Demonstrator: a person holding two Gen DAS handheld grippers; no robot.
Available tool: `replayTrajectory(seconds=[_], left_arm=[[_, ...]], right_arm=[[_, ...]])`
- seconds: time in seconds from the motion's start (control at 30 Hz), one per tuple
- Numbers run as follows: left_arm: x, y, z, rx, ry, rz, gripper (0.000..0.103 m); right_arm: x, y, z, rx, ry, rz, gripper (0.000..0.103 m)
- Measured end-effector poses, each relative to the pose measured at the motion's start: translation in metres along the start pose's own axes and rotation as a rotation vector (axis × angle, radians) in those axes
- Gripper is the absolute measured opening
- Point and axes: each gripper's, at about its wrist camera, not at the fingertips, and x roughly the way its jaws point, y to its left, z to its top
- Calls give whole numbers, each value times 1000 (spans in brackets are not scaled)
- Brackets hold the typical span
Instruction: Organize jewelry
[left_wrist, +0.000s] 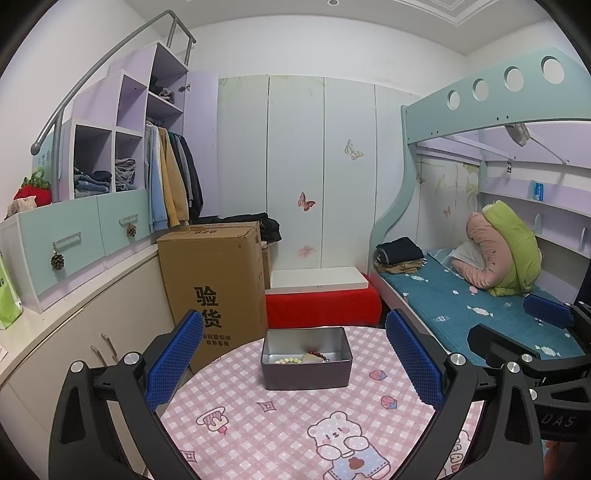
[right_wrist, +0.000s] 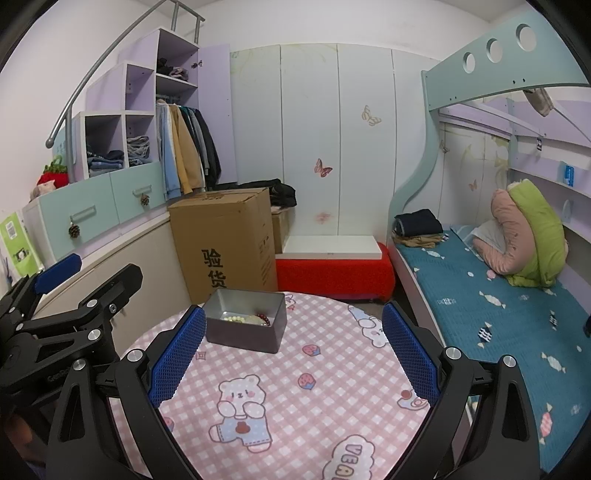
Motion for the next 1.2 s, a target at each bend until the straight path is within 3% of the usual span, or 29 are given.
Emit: replayTrajectory(seconds=[1.2], left_arm=[[1, 2, -1, 2, 3, -1, 96]], right_arm=[[-5, 7, -10, 2, 13, 2, 93]])
